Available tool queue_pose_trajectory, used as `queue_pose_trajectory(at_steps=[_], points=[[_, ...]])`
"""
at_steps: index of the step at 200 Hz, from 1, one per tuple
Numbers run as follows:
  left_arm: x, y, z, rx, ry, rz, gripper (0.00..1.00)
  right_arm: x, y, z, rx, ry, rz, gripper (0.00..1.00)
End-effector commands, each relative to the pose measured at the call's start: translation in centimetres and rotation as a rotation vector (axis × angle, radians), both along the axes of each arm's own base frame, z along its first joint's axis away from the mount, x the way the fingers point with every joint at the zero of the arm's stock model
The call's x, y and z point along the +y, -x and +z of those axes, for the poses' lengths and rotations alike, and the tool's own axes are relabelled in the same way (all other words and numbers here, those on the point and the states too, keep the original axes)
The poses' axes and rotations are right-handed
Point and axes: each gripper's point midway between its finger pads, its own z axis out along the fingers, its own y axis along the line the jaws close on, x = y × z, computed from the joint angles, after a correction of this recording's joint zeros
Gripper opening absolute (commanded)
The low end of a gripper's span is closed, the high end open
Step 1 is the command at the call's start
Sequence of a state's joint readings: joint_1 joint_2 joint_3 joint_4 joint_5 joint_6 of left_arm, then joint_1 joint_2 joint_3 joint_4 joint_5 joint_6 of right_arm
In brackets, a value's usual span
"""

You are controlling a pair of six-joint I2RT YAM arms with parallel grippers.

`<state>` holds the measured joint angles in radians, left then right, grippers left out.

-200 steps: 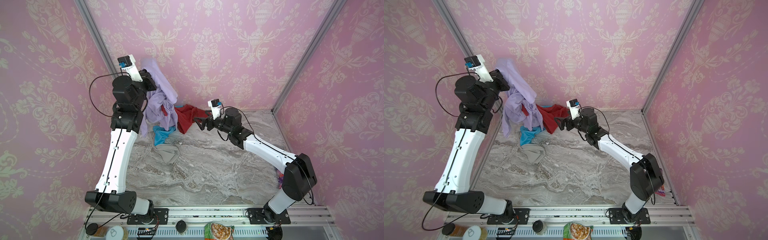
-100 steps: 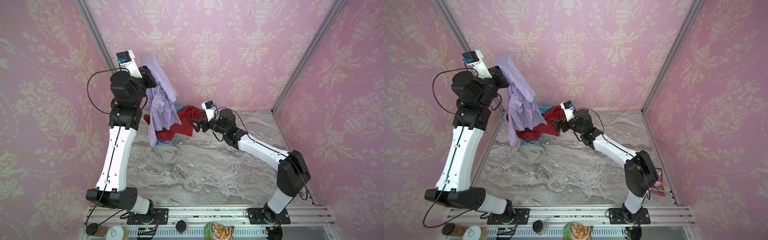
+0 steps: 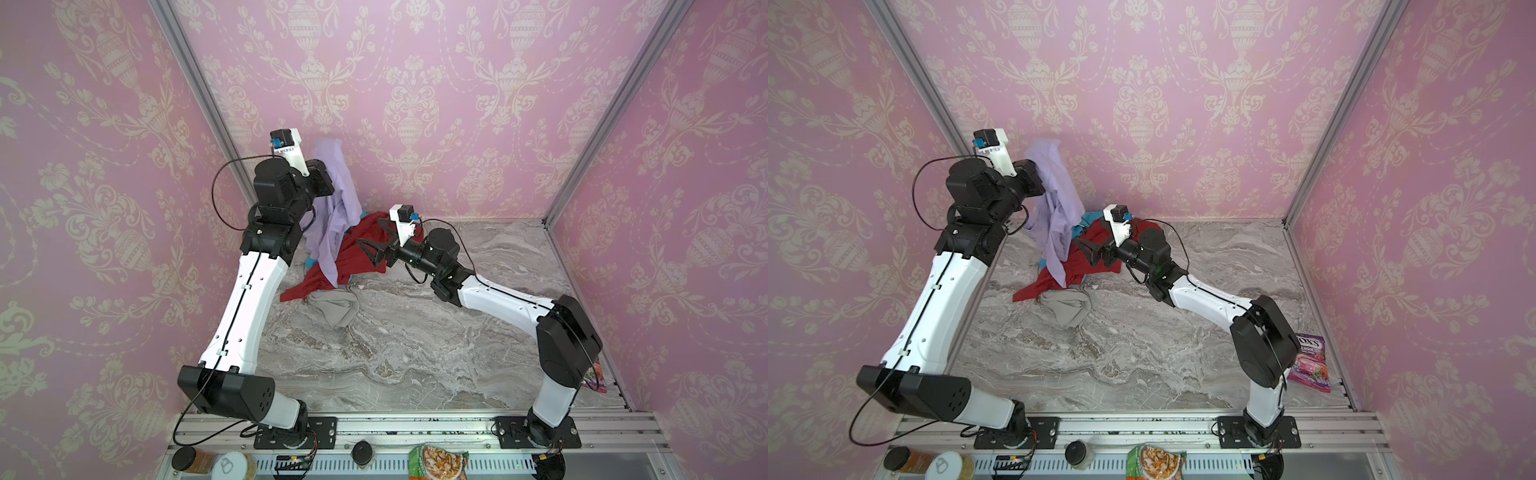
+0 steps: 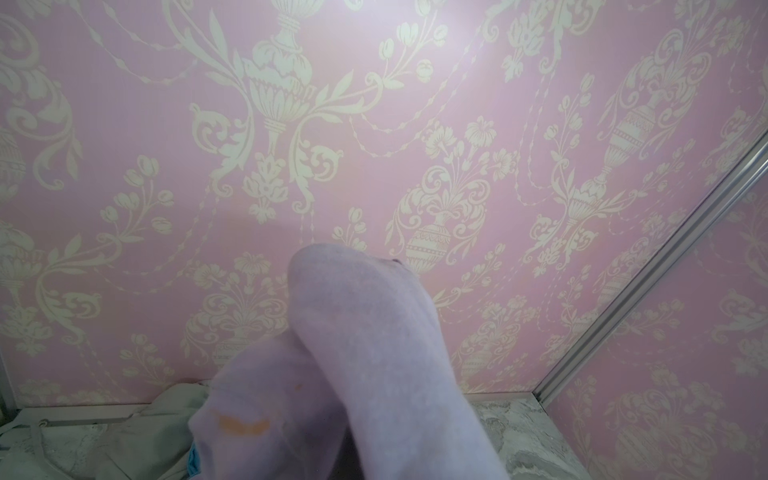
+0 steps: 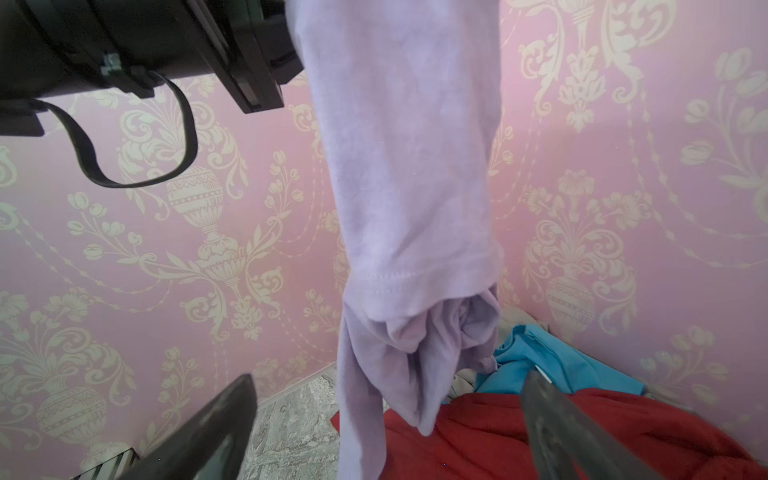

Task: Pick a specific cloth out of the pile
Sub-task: 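Bring the right gripper to the lavender cloth and regrasp it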

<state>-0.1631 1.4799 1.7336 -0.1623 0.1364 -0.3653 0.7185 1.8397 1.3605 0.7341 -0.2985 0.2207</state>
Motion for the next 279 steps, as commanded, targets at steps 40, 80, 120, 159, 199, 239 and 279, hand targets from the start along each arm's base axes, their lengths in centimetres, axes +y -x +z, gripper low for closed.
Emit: queue_pose_trajectory(at_steps=[40, 80, 120, 159, 199, 239, 279], points=[[-5.5, 4.6, 3.4, -0.081, 0.046, -0.145, 0.00, 1.1, -3.1, 0.2, -0.126, -0.195, -0.218, 1.00], [-5.3, 6.6, 3.3, -0.063, 0.081, -0.156, 0.00, -3.0, -5.0, 1.3, -0.213, -0.284, -0.491, 1.00], [-5.2, 7.9, 3.3, -0.047, 0.117, -0.173, 0.00, -4.0, -6.0, 2.5, -0.239, -0.308, -0.573, 0.76], [-4.9, 7.7, 2.3, -0.015, 0.083, -0.153, 0.00, -3.0, -5.8, 2.1, -0.203, -0.283, -0.468, 0.21], [-3.6, 6.3, 0.8, 0.027, 0.019, -0.081, 0.00, -3.9, -5.0, 1.5, -0.137, -0.264, -0.423, 0.00], [-1.7, 4.2, -2.5, 0.097, -0.032, -0.018, 0.00, -5.5, -4.7, 1.0, -0.012, -0.204, -0.388, 0.00], [-1.2, 2.8, -7.3, 0.191, -0.053, -0.016, 0.09, -7.6, -4.5, 1.5, 0.121, -0.130, -0.382, 0.00]])
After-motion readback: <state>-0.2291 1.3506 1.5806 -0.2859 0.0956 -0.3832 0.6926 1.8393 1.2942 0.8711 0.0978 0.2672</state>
